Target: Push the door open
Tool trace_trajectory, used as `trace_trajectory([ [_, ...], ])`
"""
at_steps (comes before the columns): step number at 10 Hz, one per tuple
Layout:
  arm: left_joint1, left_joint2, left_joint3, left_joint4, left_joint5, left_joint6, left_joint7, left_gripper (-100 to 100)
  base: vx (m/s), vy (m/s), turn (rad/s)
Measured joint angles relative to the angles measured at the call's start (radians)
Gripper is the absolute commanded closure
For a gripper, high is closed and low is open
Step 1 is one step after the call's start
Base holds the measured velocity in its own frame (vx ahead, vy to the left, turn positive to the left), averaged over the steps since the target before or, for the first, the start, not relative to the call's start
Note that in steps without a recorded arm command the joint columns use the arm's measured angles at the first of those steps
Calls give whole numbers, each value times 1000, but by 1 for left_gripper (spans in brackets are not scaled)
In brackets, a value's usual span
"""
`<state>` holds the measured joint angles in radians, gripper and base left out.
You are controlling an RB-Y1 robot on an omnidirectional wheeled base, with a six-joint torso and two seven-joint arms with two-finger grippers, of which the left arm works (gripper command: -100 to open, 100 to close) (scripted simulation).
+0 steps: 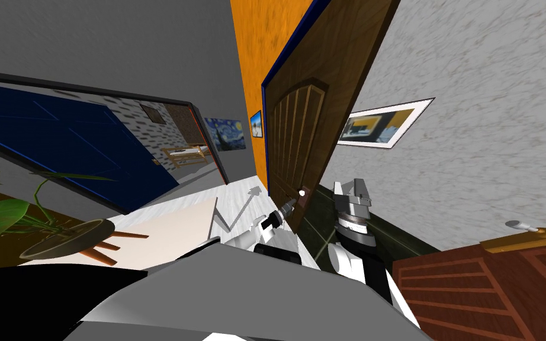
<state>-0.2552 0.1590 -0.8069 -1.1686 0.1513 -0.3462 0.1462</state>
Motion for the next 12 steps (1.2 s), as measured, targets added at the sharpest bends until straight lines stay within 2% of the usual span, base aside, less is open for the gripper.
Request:
trace_trajectory([
  [2,0,0,0,0,0,0,0,-100,30,7,35],
  [5,-2,13,-24,-12,3,-2,9,-100,23,6,27],
  [12,-3,13,-27,-12,3,-2,10,-100,3,0,-1],
])
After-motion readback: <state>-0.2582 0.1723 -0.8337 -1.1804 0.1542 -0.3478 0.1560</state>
